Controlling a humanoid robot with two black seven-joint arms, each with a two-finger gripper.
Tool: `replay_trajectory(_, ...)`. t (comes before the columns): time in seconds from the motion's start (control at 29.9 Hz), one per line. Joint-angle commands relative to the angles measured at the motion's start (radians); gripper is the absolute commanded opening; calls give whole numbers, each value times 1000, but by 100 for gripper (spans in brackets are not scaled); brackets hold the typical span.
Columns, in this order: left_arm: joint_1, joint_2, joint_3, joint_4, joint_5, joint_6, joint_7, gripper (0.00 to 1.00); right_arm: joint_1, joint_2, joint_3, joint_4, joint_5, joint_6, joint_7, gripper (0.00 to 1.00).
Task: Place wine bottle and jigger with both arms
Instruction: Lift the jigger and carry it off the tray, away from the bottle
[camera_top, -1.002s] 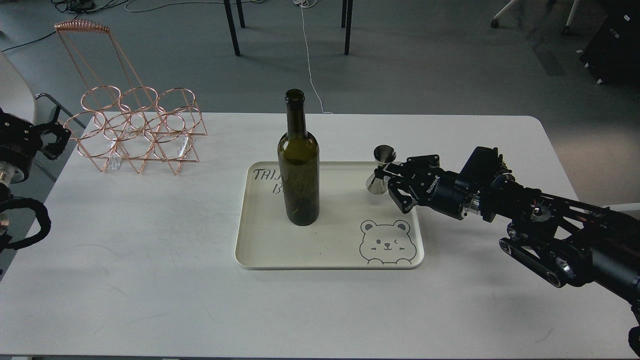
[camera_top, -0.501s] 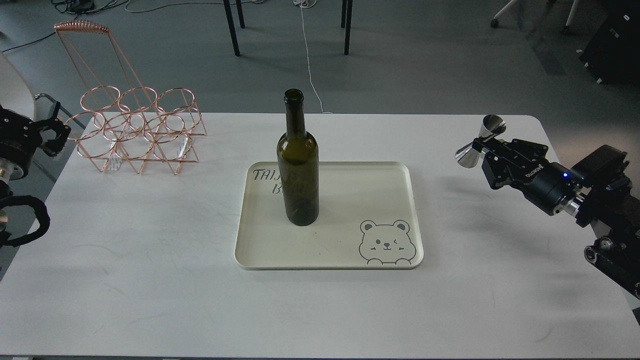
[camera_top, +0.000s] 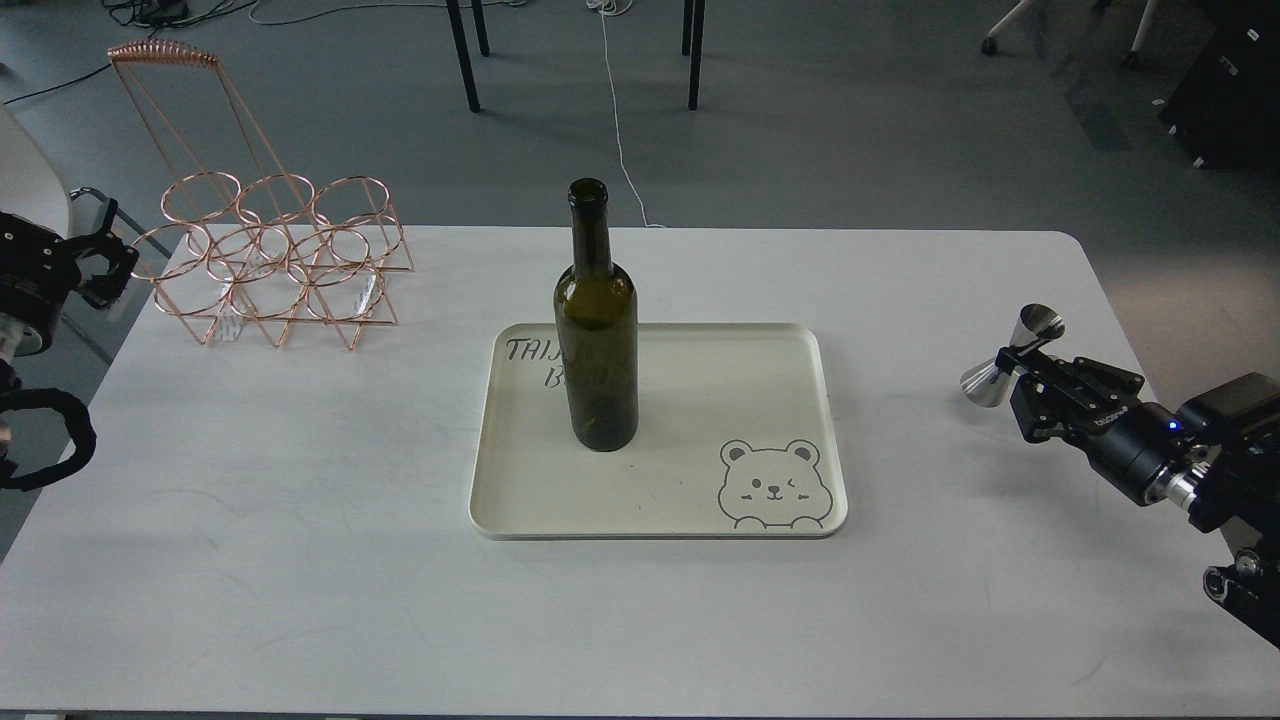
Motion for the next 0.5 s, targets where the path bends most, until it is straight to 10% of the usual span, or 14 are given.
replay_trajectory(0.0, -5, 3, 1, 0, 0, 0, 0, 99, -18, 1, 1, 0, 0, 0, 0, 5)
replay_trajectory(0.47, -5, 6, 1, 0, 0, 0, 0, 99, -32, 1, -1, -1, 14, 0, 0, 17)
